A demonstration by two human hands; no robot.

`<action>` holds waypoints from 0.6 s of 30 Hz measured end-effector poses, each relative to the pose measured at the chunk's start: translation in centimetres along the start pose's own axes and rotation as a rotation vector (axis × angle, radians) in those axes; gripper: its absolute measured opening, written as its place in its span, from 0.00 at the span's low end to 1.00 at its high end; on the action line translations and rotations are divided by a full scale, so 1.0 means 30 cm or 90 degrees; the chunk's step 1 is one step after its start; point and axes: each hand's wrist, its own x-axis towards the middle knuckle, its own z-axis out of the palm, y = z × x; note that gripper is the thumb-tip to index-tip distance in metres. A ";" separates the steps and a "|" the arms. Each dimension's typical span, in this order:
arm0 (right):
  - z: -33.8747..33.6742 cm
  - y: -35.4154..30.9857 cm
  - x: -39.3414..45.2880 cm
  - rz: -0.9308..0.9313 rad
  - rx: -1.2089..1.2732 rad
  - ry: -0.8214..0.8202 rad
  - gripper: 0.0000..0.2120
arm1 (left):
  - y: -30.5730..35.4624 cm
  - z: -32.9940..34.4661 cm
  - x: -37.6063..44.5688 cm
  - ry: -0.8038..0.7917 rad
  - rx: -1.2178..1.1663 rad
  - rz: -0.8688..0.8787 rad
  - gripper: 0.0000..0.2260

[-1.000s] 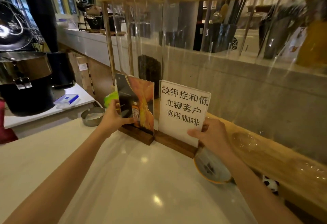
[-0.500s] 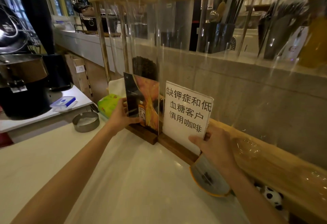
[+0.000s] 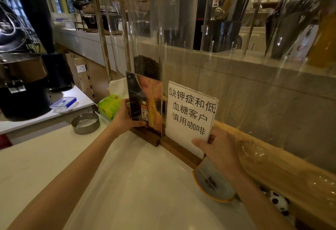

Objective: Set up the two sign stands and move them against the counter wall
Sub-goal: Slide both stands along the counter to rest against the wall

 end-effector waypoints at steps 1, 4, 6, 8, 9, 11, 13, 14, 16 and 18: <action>-0.003 -0.002 0.003 0.003 0.002 -0.008 0.19 | 0.001 0.001 -0.001 0.002 0.009 0.003 0.40; -0.020 -0.016 0.021 0.015 0.011 -0.050 0.21 | 0.010 0.009 -0.011 0.019 0.034 0.007 0.41; -0.041 -0.037 0.031 0.025 0.023 -0.076 0.21 | 0.025 0.017 -0.027 0.036 0.051 0.020 0.42; -0.068 -0.069 0.046 0.035 0.092 -0.087 0.19 | 0.049 0.023 -0.042 0.048 0.054 0.041 0.43; -0.085 -0.090 0.056 0.033 0.128 -0.089 0.18 | 0.063 0.023 -0.048 0.053 0.048 0.047 0.43; -0.121 -0.141 0.087 -0.013 0.140 -0.073 0.16 | 0.092 0.018 -0.056 0.060 0.044 0.050 0.42; -0.158 -0.205 0.127 -0.072 0.112 -0.056 0.15 | 0.114 0.008 -0.064 0.060 0.041 0.042 0.40; -0.172 -0.238 0.149 -0.100 0.097 -0.056 0.15 | 0.123 0.004 -0.068 0.056 0.036 0.038 0.40; -0.182 -0.309 0.193 -0.162 0.036 -0.084 0.14 | 0.134 -0.002 -0.080 0.043 0.034 0.038 0.39; -0.167 -0.372 0.236 -0.214 -0.056 -0.140 0.14 | 0.130 -0.002 -0.094 0.023 0.044 0.030 0.36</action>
